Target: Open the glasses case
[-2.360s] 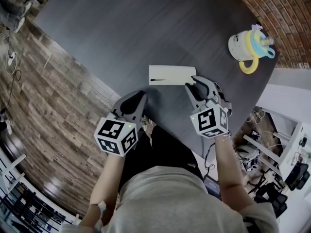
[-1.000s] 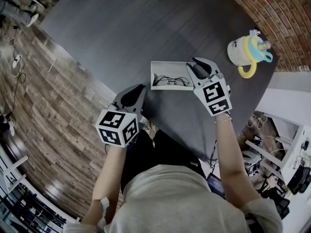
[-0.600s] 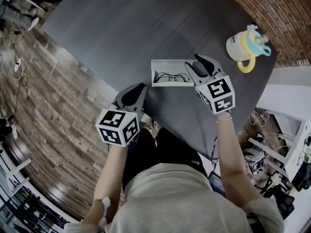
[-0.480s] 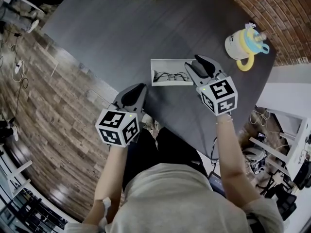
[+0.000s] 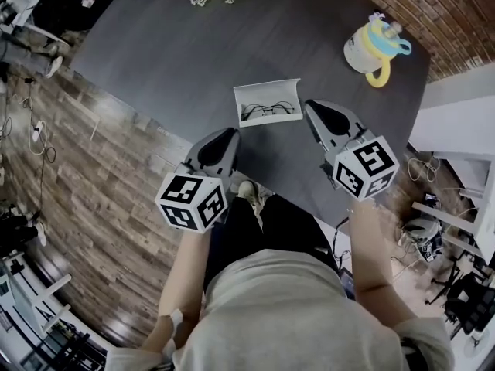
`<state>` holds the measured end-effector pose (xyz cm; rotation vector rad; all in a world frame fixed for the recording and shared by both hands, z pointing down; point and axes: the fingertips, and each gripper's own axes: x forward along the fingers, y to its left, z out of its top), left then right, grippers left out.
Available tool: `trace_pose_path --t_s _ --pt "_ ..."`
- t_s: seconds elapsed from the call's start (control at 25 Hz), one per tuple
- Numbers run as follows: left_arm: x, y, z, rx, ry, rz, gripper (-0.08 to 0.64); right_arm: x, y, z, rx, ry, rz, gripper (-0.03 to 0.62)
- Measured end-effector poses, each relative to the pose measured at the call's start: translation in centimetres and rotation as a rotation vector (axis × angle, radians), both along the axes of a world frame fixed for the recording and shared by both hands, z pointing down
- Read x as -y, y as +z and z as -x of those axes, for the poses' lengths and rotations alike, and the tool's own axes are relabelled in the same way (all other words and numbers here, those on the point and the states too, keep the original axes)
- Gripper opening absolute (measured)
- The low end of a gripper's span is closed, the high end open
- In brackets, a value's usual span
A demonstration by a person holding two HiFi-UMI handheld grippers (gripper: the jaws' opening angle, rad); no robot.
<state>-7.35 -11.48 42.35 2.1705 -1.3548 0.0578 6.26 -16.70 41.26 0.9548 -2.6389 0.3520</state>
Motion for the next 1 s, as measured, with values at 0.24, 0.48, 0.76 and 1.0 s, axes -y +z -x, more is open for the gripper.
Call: trace_pose_path --t_s 0.24,0.48,0.76,1.0 --pt "-1.1 -2.0 -1.7 0.023 0.056 -0.05 0.046 -2.8 -3.6 -1.7 0.077 0.079 -0.046 0.006" --pt "-1.8 -3.6 -3.1 0.059 0.123 -0.071 0.046 -5.0 -4.9 -1.6 0.093 0.102 -0.056 0.006" --pt "-2.8 -4.3 -4.3 0.056 0.183 -0.085 0.046 -7.6 -3.4 0.7 0.099 0.078 -0.006 0.006" --pt "-4.2 -3.8 -4.8 0.012 0.196 -0.057 0.046 -9.4 -2.7 1.9 0.068 0.04 0.028 0.006"
